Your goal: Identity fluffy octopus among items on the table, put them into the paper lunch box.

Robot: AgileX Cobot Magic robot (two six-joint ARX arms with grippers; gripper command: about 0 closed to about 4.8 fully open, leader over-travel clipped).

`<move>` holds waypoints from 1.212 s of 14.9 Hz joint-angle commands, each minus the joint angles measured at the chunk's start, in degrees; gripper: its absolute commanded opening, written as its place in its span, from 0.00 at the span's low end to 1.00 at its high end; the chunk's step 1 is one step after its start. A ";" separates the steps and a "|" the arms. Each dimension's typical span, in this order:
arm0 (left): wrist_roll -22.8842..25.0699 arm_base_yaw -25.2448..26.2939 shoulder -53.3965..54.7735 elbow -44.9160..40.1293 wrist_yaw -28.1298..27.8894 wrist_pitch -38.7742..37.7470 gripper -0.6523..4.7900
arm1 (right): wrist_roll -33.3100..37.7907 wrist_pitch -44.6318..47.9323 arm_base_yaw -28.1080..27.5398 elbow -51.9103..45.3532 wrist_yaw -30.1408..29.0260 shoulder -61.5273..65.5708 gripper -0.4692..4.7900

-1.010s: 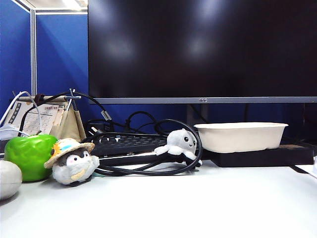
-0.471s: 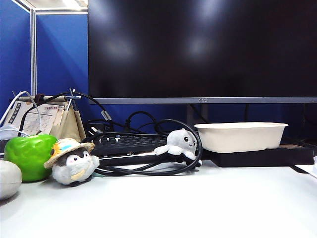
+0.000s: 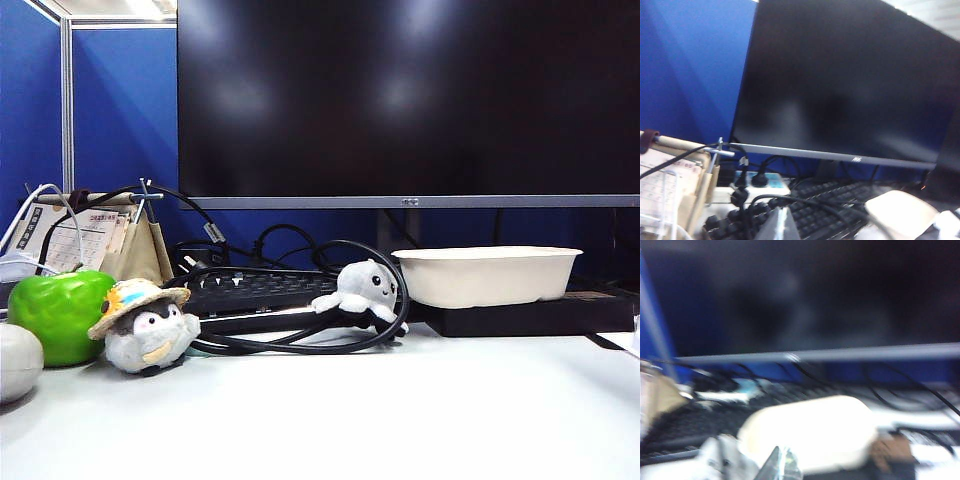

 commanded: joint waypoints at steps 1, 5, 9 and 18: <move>-2.56 -0.02 -0.15 3.39 -0.39 1.51 0.15 | 2.86 3.34 0.04 2.29 -1.16 -0.13 0.09; -2.89 0.00 -0.13 10.73 -1.73 1.07 0.16 | 2.71 3.28 0.02 9.11 -1.14 -0.11 0.09; -3.10 0.00 0.37 17.16 -2.97 0.09 0.16 | 2.69 3.26 0.02 16.00 -1.14 1.31 0.09; -3.19 -0.02 15.10 27.67 -2.21 -15.19 0.17 | 1.03 -9.62 0.02 28.61 -5.42 19.91 0.09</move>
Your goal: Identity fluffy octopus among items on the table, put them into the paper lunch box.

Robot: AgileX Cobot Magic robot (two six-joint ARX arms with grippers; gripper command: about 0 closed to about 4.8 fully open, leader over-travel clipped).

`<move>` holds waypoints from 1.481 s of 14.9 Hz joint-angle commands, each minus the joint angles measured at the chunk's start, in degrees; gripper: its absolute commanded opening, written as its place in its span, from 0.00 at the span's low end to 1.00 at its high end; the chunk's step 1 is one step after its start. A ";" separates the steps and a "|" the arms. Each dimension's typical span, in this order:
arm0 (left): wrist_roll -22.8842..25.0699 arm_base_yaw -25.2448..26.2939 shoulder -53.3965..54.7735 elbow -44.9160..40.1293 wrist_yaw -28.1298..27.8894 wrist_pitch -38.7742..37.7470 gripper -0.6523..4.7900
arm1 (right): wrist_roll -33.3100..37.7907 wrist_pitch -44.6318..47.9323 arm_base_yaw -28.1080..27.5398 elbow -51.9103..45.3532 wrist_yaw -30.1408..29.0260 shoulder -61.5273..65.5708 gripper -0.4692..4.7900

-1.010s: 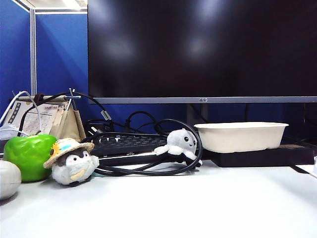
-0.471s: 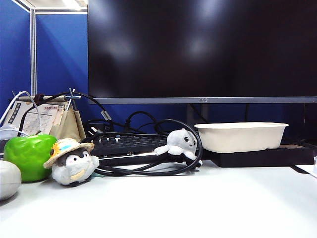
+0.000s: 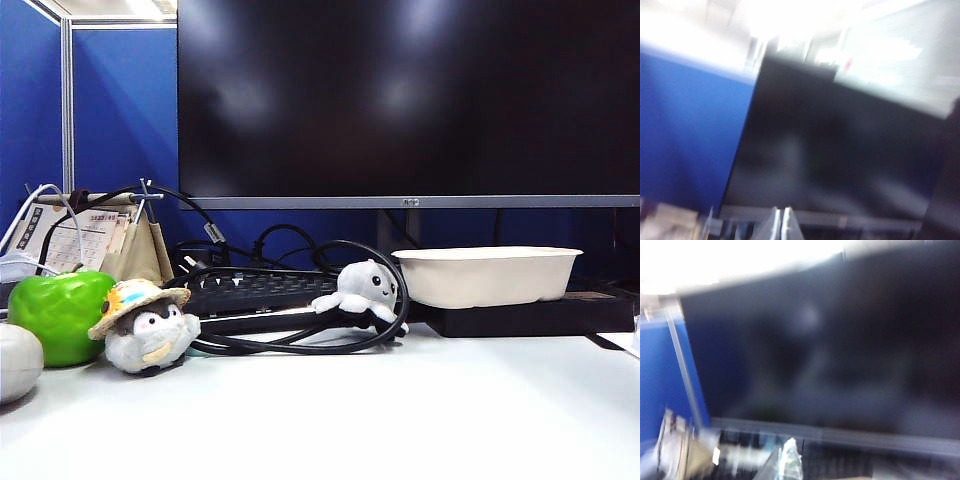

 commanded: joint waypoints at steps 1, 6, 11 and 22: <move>-0.98 -0.04 6.45 1.31 2.75 -1.40 0.17 | 0.15 -1.33 0.04 0.48 -5.86 5.70 0.09; -2.29 -0.07 18.08 1.53 15.98 -4.44 0.17 | 0.31 -5.46 0.13 1.68 -16.94 19.32 0.09; -2.40 -1.55 24.33 1.53 28.09 -8.79 0.17 | 0.72 -6.19 8.87 1.68 -19.30 28.41 0.09; -1.92 -8.85 24.63 1.51 22.14 -7.89 0.17 | 7.54 12.39 19.39 1.68 -18.67 49.18 0.19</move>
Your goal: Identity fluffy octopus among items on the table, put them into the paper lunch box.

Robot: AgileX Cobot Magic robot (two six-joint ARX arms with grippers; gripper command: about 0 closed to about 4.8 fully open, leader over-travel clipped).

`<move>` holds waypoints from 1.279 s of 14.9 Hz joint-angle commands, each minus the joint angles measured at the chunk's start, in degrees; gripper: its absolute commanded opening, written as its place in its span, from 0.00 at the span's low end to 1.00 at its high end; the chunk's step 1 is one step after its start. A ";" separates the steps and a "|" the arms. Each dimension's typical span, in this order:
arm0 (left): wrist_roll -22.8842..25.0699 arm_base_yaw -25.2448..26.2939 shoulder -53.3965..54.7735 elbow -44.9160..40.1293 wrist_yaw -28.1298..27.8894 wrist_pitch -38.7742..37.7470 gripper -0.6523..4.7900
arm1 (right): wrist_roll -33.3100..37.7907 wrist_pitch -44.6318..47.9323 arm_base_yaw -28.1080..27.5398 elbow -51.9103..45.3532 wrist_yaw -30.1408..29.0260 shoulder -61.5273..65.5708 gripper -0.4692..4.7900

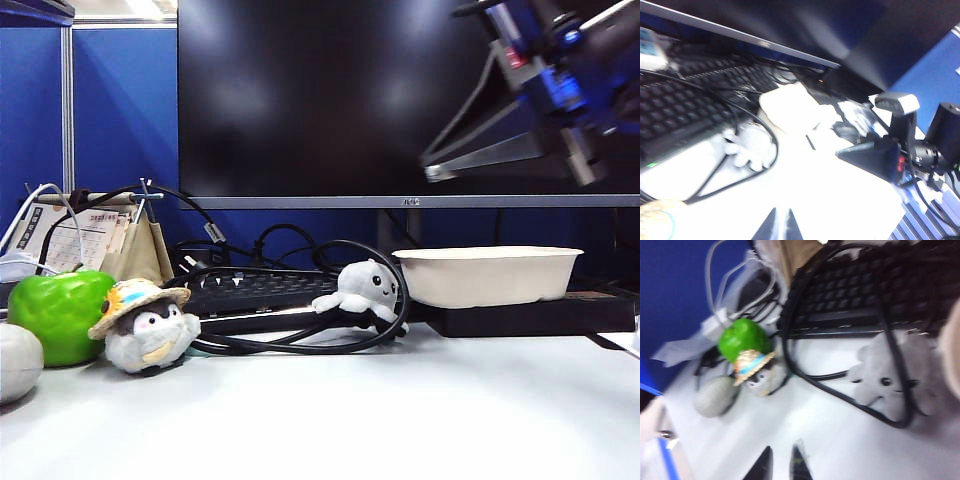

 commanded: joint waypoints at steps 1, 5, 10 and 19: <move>0.20 0.09 0.00 0.46 -0.92 0.76 0.17 | 2.38 6.12 0.07 0.22 -2.16 1.51 0.19; 0.13 0.07 0.52 0.46 -2.45 0.79 0.17 | 2.45 6.78 0.04 0.24 -1.49 1.55 0.19; -0.55 -3.13 9.22 0.46 -2.47 4.92 0.19 | 2.01 7.80 -0.15 0.24 3.78 1.53 0.19; -3.48 -19.80 33.29 2.86 -14.88 24.00 0.35 | 2.03 11.06 -3.43 0.28 5.86 1.40 0.19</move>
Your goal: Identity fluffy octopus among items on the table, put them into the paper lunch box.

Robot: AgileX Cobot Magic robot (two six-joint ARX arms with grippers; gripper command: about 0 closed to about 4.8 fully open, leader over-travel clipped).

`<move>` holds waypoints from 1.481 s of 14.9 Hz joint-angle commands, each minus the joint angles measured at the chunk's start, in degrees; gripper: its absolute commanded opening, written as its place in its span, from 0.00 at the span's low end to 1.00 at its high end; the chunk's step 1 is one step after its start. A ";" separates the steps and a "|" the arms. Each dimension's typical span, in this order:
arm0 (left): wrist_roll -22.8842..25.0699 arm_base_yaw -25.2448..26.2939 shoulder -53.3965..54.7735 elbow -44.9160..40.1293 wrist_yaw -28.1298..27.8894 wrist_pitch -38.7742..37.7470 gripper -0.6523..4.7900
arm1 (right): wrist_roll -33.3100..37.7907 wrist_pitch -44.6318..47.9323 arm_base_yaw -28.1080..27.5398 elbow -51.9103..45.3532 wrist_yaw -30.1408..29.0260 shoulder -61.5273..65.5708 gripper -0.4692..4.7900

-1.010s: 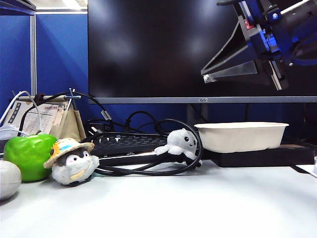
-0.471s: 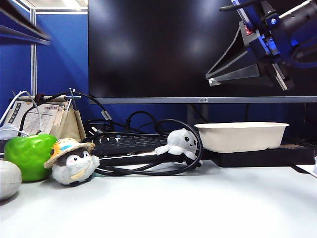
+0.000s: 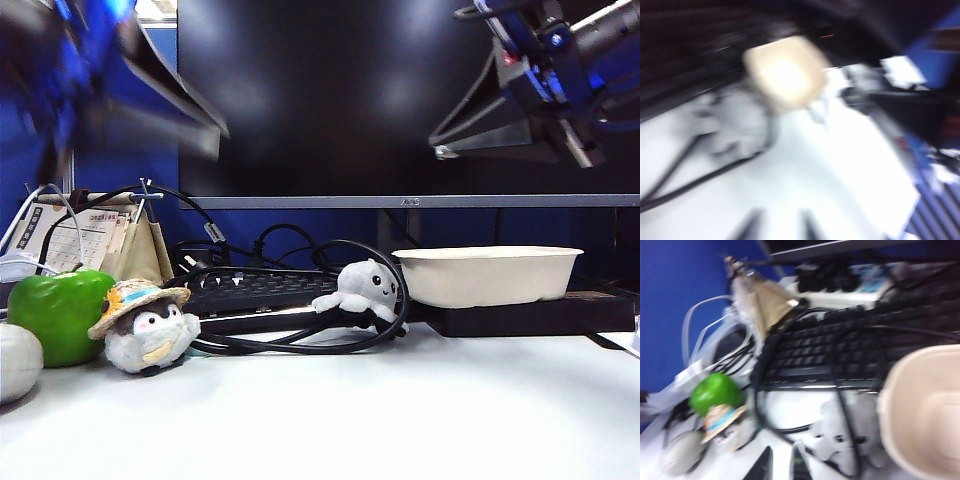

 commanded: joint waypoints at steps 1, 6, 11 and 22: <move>0.02 -0.24 6.34 4.33 -0.42 2.16 0.35 | -0.20 1.20 -0.85 0.24 0.04 -0.24 0.19; 0.02 -0.68 15.04 14.71 0.39 1.62 0.35 | -0.17 1.49 -0.85 0.24 -0.02 -0.24 0.19; 0.02 -2.82 20.02 14.80 1.81 -0.55 0.35 | -0.17 2.34 -0.85 0.24 0.00 -0.22 0.19; -0.20 -7.74 27.39 16.92 -3.04 0.37 0.36 | -0.15 2.80 -0.85 0.24 -0.07 -0.24 0.19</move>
